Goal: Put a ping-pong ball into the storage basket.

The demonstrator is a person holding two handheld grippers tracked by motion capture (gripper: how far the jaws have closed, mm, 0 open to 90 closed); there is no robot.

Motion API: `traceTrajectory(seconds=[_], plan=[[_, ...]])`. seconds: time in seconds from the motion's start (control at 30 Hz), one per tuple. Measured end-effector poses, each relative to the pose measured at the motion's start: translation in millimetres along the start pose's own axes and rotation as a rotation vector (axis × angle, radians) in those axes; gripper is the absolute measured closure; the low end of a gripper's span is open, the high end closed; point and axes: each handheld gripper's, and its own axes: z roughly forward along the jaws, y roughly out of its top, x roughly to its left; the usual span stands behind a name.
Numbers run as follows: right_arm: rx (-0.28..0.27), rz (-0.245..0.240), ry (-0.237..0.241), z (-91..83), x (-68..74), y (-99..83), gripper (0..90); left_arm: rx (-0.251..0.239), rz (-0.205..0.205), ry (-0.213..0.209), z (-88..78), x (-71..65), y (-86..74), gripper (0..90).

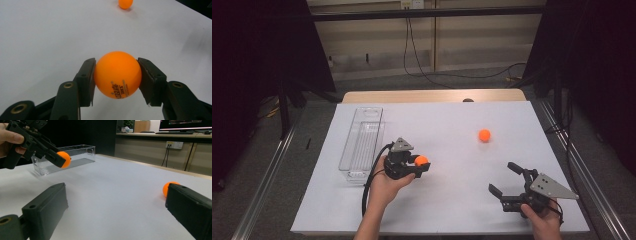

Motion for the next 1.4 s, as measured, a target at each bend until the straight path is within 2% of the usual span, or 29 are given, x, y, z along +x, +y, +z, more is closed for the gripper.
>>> traceTrajectory(seconds=[0.53,0.67,0.8,1.4], plan=[[0.0,-0.001,-0.001,0.0,0.0,0.0,3.5,-0.008,-0.023,0.023,-6.4,6.0,-0.4,50.9],[0.0,0.0,0.001,-0.1,-0.2,0.0,3.5,0.001,-0.011,0.033,-7.7,6.8,0.0,50.9],[-0.001,-0.001,0.001,-0.1,-0.1,0.0,3.5,-0.001,-0.02,0.029,-8.1,7.2,0.0,50.9],[-0.002,0.003,-0.005,-1.1,-0.6,-0.1,3.5,-0.01,-0.035,0.058,-15.9,13.6,0.4,51.0]])
